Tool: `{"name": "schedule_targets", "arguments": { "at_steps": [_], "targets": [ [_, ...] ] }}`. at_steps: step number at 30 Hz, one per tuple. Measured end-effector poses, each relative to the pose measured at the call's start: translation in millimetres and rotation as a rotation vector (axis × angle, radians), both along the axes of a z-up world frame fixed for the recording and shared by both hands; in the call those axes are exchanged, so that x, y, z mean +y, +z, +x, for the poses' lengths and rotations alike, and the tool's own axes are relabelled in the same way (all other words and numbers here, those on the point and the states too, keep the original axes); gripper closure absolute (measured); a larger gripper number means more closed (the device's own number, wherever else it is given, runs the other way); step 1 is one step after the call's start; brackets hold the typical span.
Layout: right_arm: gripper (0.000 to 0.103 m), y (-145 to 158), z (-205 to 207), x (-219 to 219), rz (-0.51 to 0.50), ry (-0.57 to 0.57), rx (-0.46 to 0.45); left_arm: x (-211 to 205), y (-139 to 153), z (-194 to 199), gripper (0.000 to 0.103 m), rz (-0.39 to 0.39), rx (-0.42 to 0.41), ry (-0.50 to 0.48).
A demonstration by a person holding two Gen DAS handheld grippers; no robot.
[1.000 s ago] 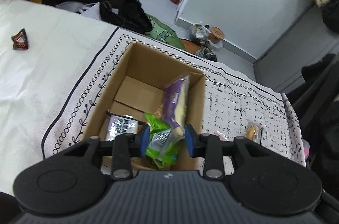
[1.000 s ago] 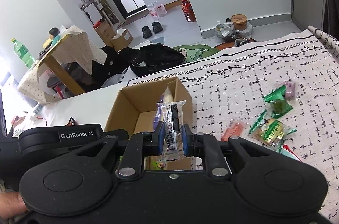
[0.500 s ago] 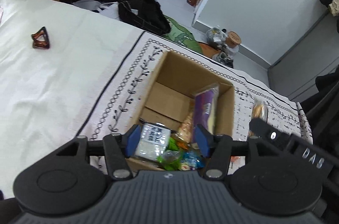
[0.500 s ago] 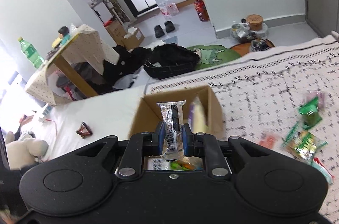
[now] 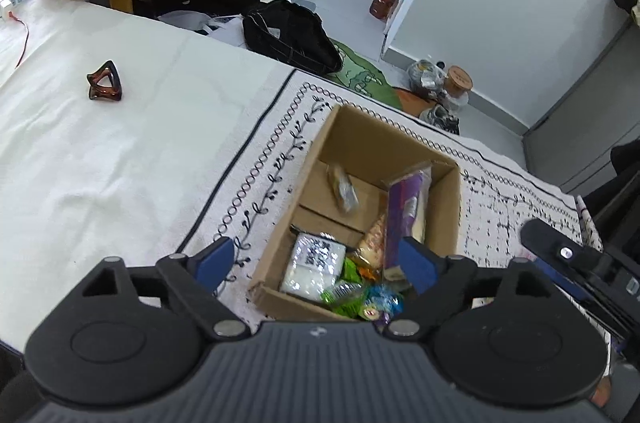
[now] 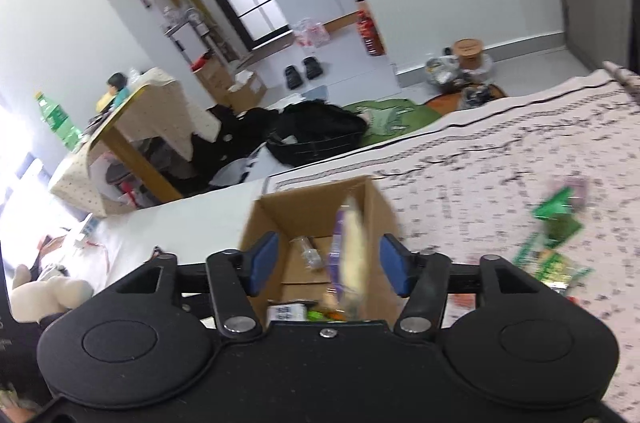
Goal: Organize snacks
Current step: 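Move both open tools back to the remaining snacks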
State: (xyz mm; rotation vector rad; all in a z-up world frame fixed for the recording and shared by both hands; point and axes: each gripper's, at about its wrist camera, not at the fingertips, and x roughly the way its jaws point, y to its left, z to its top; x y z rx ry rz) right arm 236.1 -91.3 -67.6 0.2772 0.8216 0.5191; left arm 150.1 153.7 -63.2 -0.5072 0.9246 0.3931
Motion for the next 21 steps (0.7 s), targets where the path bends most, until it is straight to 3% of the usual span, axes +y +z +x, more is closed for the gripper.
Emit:
{"name": "schedule_targets", "arguments": {
  "at_steps": [21],
  "targets": [
    [0.032,0.2,-18.5,-131.3,-0.03,-0.19,0.017,-106.9,19.3,2.3,0.01,0.027,-0.046,-0.18]
  ]
}}
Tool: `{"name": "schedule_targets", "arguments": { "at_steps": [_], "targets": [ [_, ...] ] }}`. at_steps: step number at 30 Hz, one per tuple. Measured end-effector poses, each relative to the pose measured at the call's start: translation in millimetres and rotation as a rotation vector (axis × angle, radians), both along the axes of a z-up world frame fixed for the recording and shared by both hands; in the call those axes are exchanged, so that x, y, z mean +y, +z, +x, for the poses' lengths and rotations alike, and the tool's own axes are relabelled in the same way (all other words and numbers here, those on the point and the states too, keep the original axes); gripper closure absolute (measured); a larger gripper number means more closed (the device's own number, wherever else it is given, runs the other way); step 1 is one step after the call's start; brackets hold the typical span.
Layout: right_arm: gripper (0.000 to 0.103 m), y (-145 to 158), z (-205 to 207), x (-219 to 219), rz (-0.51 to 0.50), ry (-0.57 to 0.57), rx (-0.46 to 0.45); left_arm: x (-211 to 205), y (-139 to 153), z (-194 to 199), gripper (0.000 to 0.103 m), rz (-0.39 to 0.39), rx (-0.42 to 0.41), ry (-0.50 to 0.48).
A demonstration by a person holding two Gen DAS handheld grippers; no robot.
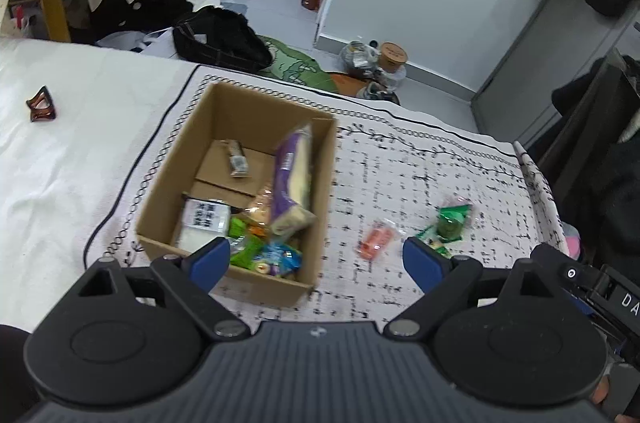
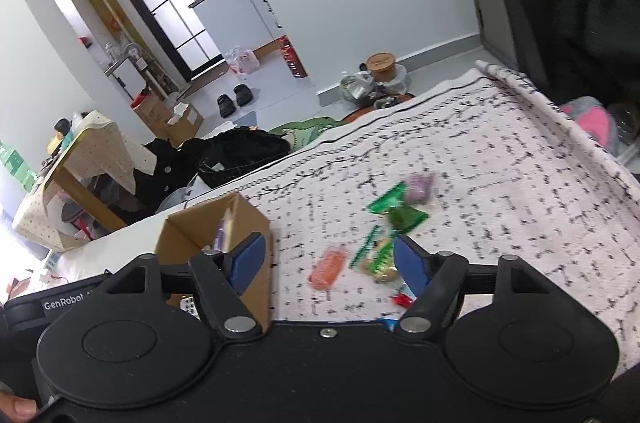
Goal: Organize snacks
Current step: 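Move both open tools back to the remaining snacks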
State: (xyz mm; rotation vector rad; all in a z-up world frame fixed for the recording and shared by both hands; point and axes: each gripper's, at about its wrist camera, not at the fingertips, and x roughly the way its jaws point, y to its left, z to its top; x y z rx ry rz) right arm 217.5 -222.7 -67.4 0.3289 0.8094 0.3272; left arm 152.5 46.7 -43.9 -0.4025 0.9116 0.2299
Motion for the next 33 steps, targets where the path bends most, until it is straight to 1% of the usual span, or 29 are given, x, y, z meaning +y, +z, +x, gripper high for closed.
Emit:
{"name": "schedule_targets", "arguments": {
  "at_steps": [5,15,21,24,27,29,33],
  "targets": [
    [0.032,-10.5,-2.2,-18.7,0.003,-0.023,0.029,-19.0,-0.2,5.3,0.01,-0.004,-0.007,-0.031],
    [0.032,-30.4,-1.2,-47.3,0.025,-0.042,0.071,-56.2,-14.0,12.3,0.011,0.003,0.01,-0.089],
    [0.037,-42.9,2.8,-67.8,0.051,-0.061,0.106,-84.6,-31.8,18.8,0.012,-0.01,0.04,-0.129],
    [0.037,-50.9,5.0,-74.0,0.05,-0.062,0.118,-97.3,-43.9,22.8,0.013,-0.012,0.065,-0.14],
    [0.041,-60.3,7.4,-78.8,0.056,-0.059,0.133,-108.0,-55.6,26.9,0.013,-0.019,0.09,-0.152],
    [0.042,-66.8,9.5,-81.3,0.064,-0.055,0.146,-115.3,-63.9,30.1,0.014,-0.014,0.104,-0.158],
    [0.042,-75.9,14.3,-84.8,0.074,-0.048,0.153,-127.1,-80.1,38.6,0.018,-0.01,0.133,-0.176]
  ]
}}
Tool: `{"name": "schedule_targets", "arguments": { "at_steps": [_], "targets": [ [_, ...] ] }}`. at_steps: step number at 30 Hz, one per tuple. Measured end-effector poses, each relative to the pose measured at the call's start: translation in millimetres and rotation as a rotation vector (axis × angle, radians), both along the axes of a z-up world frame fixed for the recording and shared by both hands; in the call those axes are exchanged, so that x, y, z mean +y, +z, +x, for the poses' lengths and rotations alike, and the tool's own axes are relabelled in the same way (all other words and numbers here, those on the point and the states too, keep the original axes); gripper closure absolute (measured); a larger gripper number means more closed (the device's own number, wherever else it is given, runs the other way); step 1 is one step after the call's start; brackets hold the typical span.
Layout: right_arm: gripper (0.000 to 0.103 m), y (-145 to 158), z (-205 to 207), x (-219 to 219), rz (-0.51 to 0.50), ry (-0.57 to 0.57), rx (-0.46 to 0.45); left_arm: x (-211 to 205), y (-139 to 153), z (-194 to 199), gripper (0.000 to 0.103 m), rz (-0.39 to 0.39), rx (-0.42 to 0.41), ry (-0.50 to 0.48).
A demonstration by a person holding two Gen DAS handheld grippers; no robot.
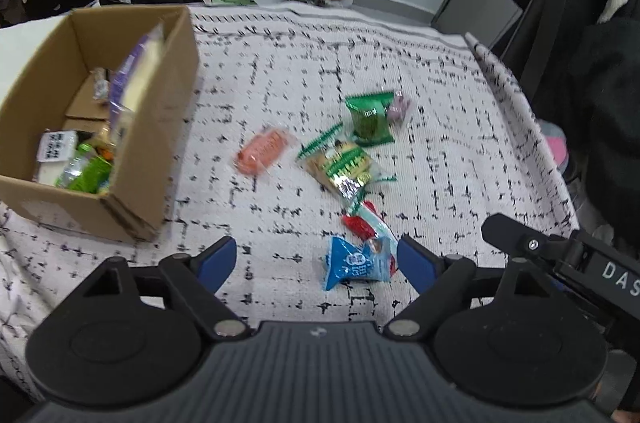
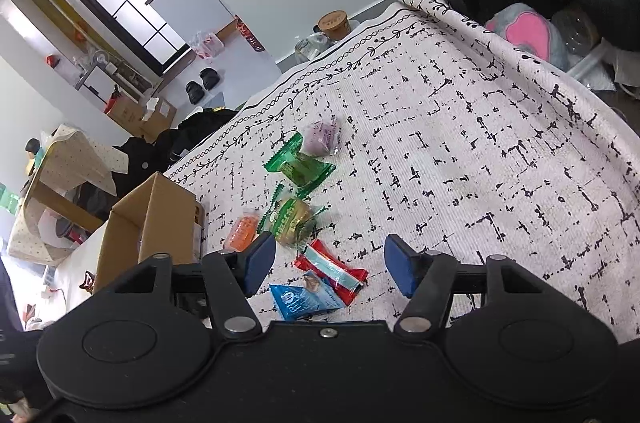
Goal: Organize snacks
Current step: 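Move both open tools back to the remaining snacks, then grasp the blue packet with the left tool while the right tool grasps the red-striped packet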
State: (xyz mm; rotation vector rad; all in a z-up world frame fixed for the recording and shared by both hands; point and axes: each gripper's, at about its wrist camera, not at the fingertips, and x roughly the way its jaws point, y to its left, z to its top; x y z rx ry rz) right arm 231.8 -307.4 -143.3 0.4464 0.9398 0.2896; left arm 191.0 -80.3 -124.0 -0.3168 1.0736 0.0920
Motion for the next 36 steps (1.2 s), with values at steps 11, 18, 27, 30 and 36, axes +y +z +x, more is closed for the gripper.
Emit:
{"name": "schedule_targets", "arguments": {
  "at_steps": [11,18,27,30,36],
  "targets": [
    [0.045,-30.5,18.3,-12.1,0.07,-0.021,0.084,-22.7,-46.9,25.9,0.039,-0.002,0.092,-0.032],
    [0.045,-44.0,29.4,-6.9,0.078,0.004,0.114,-22.8,-71.6,37.2,0.053,-0.027,0.121,-0.025],
    [0.048,-56.6,43.9,25.3,0.003,0.083,0.112,-1.7,-66.0,39.3,0.074,-0.011,0.126,0.006],
    [0.048,-57.8,45.6,35.1,-0.027,0.113,0.1,10.0,-62.7,39.1,0.074,-0.018,0.13,0.027],
    [0.048,-60.8,46.1,48.2,-0.072,0.148,0.101,26.3,-50.6,34.3,0.074,-0.007,0.108,0.041]
  ]
}}
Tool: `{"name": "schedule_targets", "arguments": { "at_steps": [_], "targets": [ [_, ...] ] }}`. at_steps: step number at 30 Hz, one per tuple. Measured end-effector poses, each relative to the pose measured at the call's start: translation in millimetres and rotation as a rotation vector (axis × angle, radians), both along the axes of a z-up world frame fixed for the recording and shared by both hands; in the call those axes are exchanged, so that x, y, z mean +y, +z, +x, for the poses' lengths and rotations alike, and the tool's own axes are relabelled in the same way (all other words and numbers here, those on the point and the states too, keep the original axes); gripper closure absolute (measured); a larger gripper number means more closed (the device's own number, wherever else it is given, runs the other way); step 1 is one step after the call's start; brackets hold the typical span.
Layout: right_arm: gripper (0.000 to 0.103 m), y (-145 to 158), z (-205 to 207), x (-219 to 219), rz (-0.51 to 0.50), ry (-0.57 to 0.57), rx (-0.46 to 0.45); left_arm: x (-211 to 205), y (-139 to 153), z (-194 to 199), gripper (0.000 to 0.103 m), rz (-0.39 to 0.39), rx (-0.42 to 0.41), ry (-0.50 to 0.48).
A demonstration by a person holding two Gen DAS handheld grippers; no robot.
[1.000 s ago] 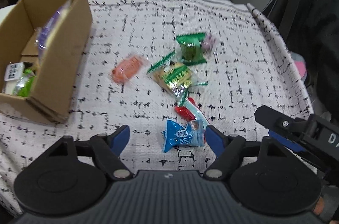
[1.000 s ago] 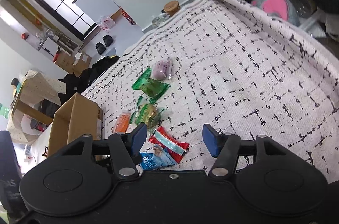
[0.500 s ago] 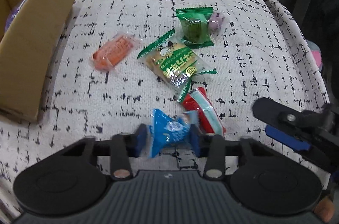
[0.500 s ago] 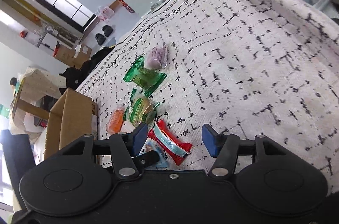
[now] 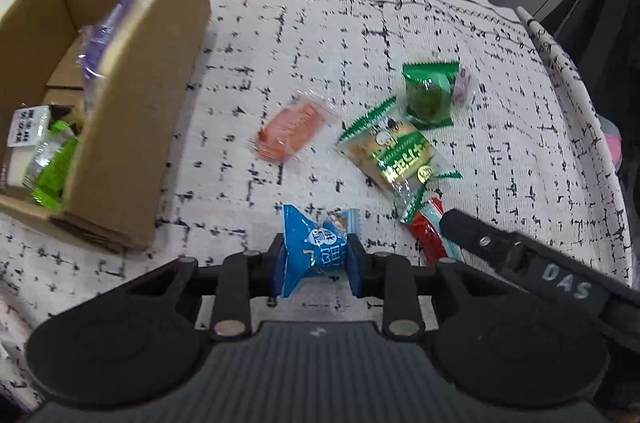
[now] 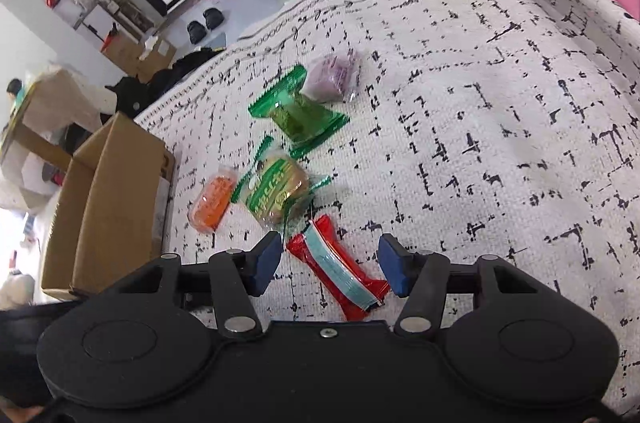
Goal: Organize snacks
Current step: 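Grasp the blue packet with the left tool while the right tool grasps the red-striped packet, then carry both packets into the cardboard box and open both tools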
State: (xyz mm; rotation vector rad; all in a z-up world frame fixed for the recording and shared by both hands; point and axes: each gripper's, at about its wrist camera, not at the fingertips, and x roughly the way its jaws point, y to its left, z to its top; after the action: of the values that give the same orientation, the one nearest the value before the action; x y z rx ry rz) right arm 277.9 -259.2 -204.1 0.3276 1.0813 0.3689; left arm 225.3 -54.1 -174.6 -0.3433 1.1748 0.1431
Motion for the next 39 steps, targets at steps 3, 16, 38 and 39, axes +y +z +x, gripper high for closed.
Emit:
{"name": "schedule_targets", "arguments": {
  "at_steps": [3,16,38,39],
  "targets": [
    [0.052,-3.5,-0.1,5.2,-0.045,0.016,0.019,8.6,7.4,-4.6,0.074,0.001,-0.017,0.009],
    [0.082,20.3,-19.6,20.0,-0.082,0.009,-0.01,40.6,47.2,-23.7,0.074,-0.057,-0.126,0.041],
    [0.082,90.3,-34.5,132.3,-0.053,0.031,-0.174,129.5,74.7,-39.4,0.074,-0.115,-0.222,0.121],
    [0.082,91.6,-35.0,136.7,-0.055,0.027,-0.177,135.2,74.6,-39.3,0.074,-0.119,-0.22,0.127]
  ]
}}
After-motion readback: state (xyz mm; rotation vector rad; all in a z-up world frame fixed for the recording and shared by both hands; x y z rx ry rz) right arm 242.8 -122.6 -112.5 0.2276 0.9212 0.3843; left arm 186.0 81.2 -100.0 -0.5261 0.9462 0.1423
